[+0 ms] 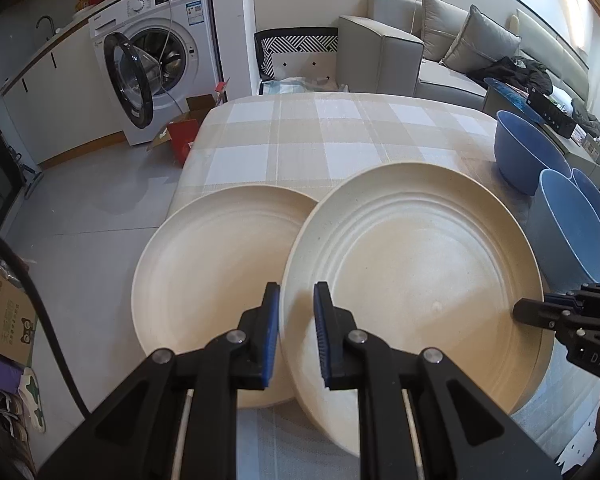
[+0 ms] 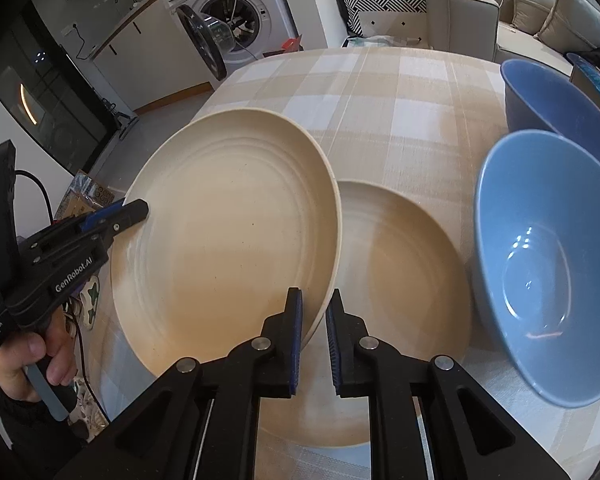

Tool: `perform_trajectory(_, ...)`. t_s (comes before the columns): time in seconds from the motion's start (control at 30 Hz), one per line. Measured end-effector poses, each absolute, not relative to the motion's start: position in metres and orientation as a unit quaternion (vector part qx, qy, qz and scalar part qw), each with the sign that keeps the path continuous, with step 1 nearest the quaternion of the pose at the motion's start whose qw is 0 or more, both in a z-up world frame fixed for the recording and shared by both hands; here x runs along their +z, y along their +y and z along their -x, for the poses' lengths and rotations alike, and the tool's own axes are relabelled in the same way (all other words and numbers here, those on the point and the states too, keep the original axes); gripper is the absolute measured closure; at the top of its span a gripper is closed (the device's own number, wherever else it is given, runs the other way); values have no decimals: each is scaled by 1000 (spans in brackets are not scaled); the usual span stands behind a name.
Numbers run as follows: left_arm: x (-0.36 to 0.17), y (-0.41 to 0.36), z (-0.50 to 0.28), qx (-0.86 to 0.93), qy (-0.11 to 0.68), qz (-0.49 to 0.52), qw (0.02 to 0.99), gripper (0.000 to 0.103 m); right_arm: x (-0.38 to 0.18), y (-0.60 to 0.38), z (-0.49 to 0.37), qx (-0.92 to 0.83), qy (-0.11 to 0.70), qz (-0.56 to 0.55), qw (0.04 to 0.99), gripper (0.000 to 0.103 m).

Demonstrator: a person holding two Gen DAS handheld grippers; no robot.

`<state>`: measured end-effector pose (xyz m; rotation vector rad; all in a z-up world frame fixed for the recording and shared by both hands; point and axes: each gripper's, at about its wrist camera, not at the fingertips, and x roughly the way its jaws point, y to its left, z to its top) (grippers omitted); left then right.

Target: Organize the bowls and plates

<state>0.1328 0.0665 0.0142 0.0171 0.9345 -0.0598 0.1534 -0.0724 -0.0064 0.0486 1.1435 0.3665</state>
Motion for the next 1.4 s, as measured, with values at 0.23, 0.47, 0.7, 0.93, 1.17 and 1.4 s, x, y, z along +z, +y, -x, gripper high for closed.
perform_trajectory(0.23, 6, 60, -129, -29, 454, -21, 890, 89, -14, -73, -144, 165, 535, -17, 828, 91)
perform_trajectory(0.47, 6, 53, -133, -34, 451, -30, 891, 89, -17, -75, -138, 160, 533, -12, 831, 90)
perform_trajectory(0.7, 5, 47, -132, -43, 450, -34, 891, 89, -24, -83, -135, 154, 535, -21, 830, 88)
perform_trajectory(0.93, 1, 37, -134, -54, 452, -37, 889, 89, -28, -92, -127, 143, 534, -26, 833, 87)
perform_trajectory(1.17, -3, 21, -138, -69, 453, -40, 888, 89, -36, -104, -119, 128, 535, -34, 835, 86)
perform_trajectory(1.4, -7, 10, -144, -82, 453, -37, 887, 89, -36, -113, -114, 110, 523, -32, 844, 86)
